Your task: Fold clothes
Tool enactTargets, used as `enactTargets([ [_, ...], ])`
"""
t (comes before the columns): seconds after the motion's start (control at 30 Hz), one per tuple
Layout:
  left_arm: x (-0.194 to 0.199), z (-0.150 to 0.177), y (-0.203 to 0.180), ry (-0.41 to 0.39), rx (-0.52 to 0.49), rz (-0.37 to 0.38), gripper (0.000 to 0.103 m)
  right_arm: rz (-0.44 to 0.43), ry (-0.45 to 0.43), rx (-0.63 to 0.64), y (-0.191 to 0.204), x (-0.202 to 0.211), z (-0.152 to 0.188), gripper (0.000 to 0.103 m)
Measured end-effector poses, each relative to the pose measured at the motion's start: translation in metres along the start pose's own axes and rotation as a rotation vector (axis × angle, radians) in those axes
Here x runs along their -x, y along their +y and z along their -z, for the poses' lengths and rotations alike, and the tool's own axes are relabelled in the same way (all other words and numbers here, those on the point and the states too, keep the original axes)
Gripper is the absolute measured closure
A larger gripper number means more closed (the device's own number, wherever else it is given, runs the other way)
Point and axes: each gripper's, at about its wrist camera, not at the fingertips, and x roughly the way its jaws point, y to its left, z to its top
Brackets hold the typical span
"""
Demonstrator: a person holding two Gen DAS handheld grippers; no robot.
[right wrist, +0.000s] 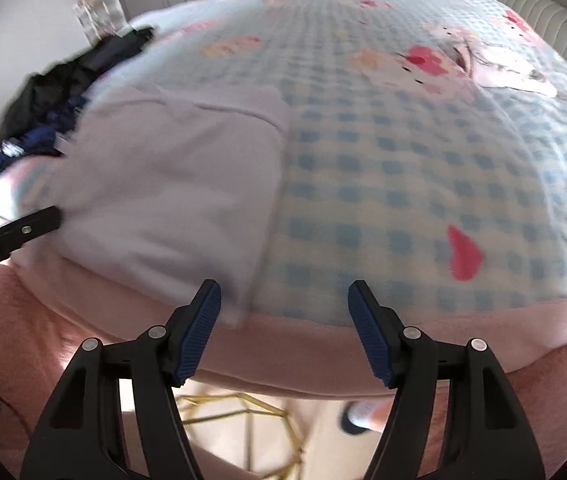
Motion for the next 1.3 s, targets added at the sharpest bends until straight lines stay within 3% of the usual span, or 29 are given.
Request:
enactTargets([
  [0.07,-0.004,0.002,-0.002,0.013,-0.017,-0.049,0.050,-0.026,0.007,-0.005,0.002,-0.002,0.001,0.035],
  [0.1,-0.010,0.003,-0.001,0.039,-0.025,-0.106,0.050,0.004,0.026,-0.002,0.001,-0.006,0.001,0.035],
  [0.17,-0.012,0.007,0.007,0.067,0.004,-0.151,0.049,0.053,0.058,-0.003,-0.002,-0.012,0.003,0.035],
  [0.27,0.000,0.004,0.007,0.013,0.016,-0.192,0.050,0.028,0.070,-0.054,-0.017,-0.006,0.005,0.035],
  [0.33,0.013,0.002,-0.005,-0.065,-0.015,-0.181,0.051,0.016,0.071,-0.035,-0.018,0.000,0.010,0.035],
  [0.4,0.012,0.000,-0.016,-0.082,-0.035,-0.096,0.051,-0.032,0.070,-0.004,-0.015,0.005,0.017,0.035],
  [0.47,0.003,0.002,-0.027,-0.064,-0.069,-0.080,0.051,-0.098,0.072,-0.008,-0.011,0.003,0.020,0.035],
  [0.53,-0.015,0.004,-0.037,-0.022,-0.096,-0.080,0.051,-0.090,0.063,-0.008,-0.008,-0.003,0.018,0.035],
  [0.73,-0.032,0.009,-0.020,0.049,-0.060,-0.183,0.048,-0.006,0.027,-0.073,-0.020,-0.002,0.012,0.039],
  [0.83,-0.022,0.003,-0.007,0.045,0.009,-0.146,0.048,-0.005,0.030,-0.103,-0.037,0.009,0.009,0.037],
  [1.0,-0.012,-0.021,-0.032,-0.078,-0.075,-0.039,0.049,-0.110,-0.049,-0.126,-0.050,0.035,-0.022,0.034],
  [1.03,-0.019,-0.029,-0.036,-0.075,-0.082,-0.006,0.049,-0.111,-0.070,-0.127,-0.051,0.036,-0.032,0.033],
  [1.13,-0.044,-0.041,-0.038,-0.061,-0.086,-0.002,0.049,-0.072,-0.079,-0.105,-0.049,0.017,-0.068,0.033],
  [1.23,-0.058,-0.048,-0.028,-0.052,-0.050,0.019,0.049,-0.094,-0.079,-0.108,-0.046,-0.005,-0.099,0.033],
  [1.3,-0.052,-0.039,-0.025,-0.047,-0.033,-0.009,0.049,-0.101,-0.075,-0.106,-0.036,-0.019,-0.113,0.033],
])
